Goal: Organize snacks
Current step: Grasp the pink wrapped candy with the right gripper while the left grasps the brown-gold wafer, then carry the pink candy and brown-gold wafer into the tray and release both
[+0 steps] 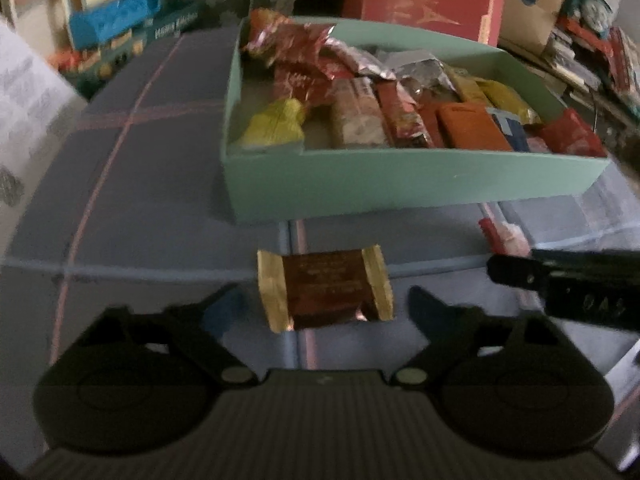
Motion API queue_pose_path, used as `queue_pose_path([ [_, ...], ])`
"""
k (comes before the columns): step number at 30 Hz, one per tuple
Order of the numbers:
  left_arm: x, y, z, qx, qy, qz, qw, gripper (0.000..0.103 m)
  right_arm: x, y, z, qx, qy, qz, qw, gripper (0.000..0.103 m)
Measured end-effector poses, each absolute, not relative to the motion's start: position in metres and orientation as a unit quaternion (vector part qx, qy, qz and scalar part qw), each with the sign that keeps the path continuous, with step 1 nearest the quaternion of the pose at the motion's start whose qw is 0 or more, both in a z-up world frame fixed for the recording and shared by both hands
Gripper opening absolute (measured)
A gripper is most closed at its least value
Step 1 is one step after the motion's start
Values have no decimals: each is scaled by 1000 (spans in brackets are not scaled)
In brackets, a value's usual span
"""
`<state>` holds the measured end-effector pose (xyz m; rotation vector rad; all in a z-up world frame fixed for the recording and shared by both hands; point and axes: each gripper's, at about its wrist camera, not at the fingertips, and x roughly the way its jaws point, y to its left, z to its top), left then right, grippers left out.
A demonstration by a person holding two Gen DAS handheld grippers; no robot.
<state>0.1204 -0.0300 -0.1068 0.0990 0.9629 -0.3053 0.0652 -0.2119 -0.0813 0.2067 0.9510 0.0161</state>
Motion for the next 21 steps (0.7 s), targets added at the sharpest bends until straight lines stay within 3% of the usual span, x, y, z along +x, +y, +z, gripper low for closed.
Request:
queue_pose_path([
  [4, 117, -26, -105, 67, 442, -145, 882, 52, 63, -214, -82, 103, 453, 10, 886, 43],
  [10, 118, -13, -100, 39, 446, -135, 884, 42, 60, -216, -81, 113, 450, 9, 886, 43],
  [21, 103, 5, -91, 13, 457, -121, 881, 39, 47, -217, -73, 122, 449, 12, 885, 43],
])
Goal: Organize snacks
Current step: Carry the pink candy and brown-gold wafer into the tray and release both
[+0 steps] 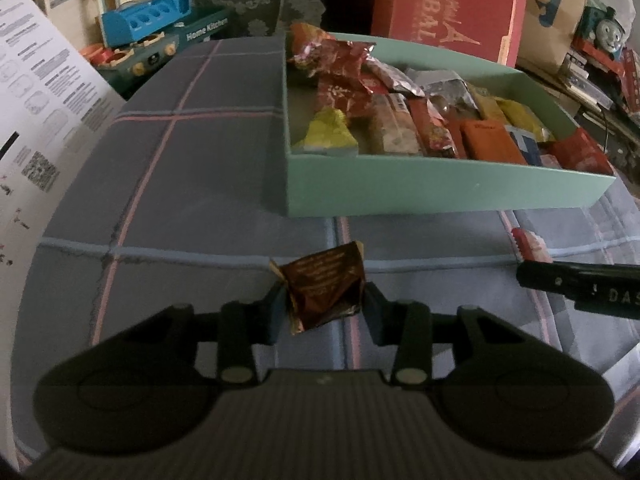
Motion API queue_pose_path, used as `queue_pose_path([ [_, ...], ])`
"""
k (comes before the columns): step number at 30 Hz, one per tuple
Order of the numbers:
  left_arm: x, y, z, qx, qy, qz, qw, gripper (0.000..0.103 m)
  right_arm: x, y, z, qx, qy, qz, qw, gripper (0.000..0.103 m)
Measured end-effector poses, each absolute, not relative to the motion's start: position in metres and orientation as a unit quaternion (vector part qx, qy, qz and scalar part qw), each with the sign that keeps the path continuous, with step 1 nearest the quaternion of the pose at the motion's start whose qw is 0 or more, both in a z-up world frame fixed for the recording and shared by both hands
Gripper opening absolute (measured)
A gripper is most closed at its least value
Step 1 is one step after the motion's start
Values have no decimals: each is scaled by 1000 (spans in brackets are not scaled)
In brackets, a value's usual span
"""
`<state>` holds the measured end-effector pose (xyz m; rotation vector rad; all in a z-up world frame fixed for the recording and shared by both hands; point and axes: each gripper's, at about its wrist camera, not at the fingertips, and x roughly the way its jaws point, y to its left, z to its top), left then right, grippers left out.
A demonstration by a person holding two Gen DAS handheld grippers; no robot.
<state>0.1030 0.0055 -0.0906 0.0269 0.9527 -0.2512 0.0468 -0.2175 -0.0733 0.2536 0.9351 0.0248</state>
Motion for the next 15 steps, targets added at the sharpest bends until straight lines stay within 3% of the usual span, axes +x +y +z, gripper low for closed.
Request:
queue_pose_path([
  [15, 83, 9, -37, -9, 413, -140, 900, 39, 23, -225, -32, 121, 409, 11, 904, 43],
])
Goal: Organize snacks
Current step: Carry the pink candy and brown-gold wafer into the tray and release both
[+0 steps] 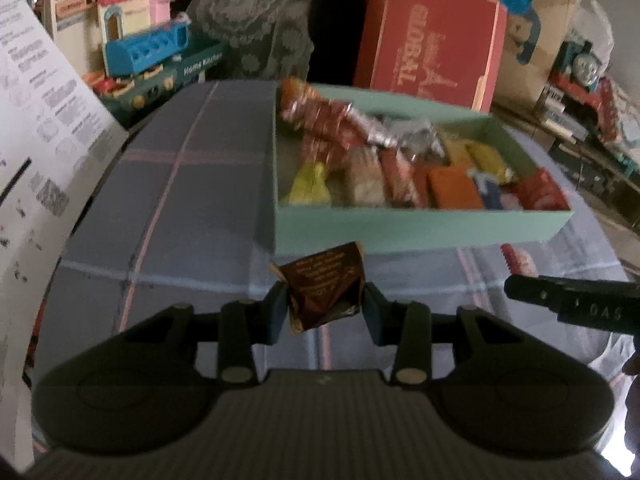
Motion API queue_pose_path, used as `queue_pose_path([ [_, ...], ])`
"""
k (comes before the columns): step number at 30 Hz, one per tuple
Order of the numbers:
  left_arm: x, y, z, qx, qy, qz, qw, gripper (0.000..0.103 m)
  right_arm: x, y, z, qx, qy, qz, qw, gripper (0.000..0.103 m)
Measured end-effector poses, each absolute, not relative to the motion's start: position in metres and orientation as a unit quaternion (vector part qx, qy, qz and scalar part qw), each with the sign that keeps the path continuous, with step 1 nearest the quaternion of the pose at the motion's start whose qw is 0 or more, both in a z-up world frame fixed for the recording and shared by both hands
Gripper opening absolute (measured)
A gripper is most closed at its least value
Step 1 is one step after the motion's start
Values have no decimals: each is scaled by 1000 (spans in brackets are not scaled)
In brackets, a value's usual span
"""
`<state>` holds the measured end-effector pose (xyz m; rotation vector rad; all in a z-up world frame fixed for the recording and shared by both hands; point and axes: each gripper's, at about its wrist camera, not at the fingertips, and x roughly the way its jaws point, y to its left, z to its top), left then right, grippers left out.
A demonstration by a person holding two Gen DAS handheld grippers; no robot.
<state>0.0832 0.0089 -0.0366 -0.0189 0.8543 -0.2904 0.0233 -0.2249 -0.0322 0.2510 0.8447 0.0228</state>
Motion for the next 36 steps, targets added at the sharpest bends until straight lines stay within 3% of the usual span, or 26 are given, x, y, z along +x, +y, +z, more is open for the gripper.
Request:
queue_pose_path([
  [13, 143, -19, 12, -11, 360, -153, 920, 39, 58, -268, 6, 126, 366, -22, 922, 43],
  [29, 204, -31, -32, -17, 401, -137, 906, 42, 140, -320, -13, 150, 363, -64, 917, 43],
  [31, 206, -33, -35, -14, 401, -135, 906, 50, 150, -322, -16, 152, 358, -66, 919, 51],
  [32, 206, -33, -36, -14, 400, -131, 907, 66, 153, -321, -17, 153, 355, -66, 920, 57],
  [33, 206, -33, -38, -15, 400, -127, 908, 74, 156, -322, -19, 156, 355, -68, 919, 78],
  [34, 206, -33, -38, -15, 398, -122, 909, 87, 158, -323, -22, 158, 354, -75, 919, 90],
  [35, 205, -33, -39, -15, 397, -117, 910, 98, 159, -322, -23, 159, 351, -79, 919, 90],
  [36, 204, -34, -40, -14, 397, -112, 911, 101, 158, -321, -24, 159, 351, -79, 919, 91],
])
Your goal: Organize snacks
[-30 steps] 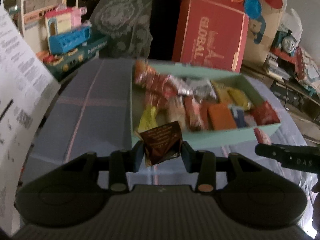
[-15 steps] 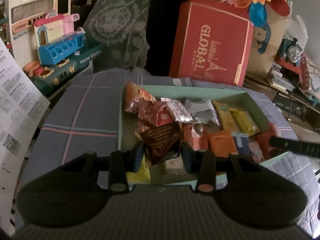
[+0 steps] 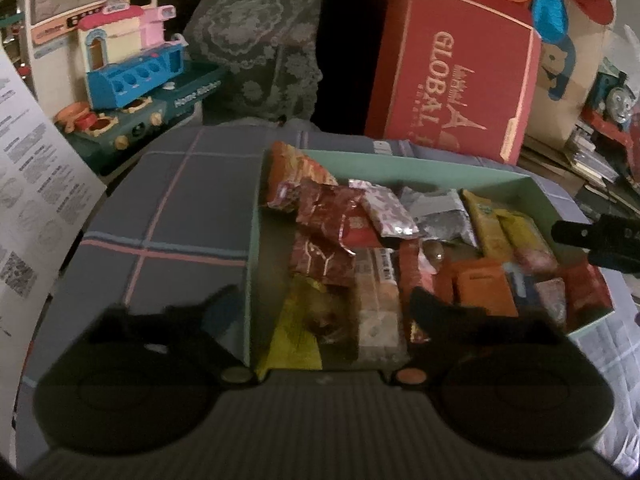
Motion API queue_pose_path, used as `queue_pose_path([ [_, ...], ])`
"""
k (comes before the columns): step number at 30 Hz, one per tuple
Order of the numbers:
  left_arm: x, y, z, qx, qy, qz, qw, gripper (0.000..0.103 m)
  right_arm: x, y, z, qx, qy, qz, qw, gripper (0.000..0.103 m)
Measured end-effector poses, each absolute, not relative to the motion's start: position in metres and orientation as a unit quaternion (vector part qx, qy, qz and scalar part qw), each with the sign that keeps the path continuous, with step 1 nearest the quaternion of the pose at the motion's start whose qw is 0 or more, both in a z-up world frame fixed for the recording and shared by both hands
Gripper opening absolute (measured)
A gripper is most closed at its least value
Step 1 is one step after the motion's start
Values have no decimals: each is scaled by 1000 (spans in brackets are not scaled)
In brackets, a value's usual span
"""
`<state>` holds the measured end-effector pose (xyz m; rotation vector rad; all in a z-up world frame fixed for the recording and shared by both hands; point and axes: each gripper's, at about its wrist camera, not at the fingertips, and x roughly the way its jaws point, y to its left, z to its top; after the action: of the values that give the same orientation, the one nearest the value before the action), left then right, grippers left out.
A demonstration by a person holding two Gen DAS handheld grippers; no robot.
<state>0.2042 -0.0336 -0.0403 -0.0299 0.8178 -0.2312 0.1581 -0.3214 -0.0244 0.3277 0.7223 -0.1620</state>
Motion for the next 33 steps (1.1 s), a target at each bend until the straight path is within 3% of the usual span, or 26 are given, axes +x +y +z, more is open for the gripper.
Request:
queue_pose_path([
  [6, 203, -34, -47, -17, 413, -105, 904, 103, 149, -315, -31, 154, 362, -80, 916, 103],
  [33, 127, -31, 8, -3, 377, -122, 918, 103, 64, -281, 22, 150, 356, -46, 921, 103],
])
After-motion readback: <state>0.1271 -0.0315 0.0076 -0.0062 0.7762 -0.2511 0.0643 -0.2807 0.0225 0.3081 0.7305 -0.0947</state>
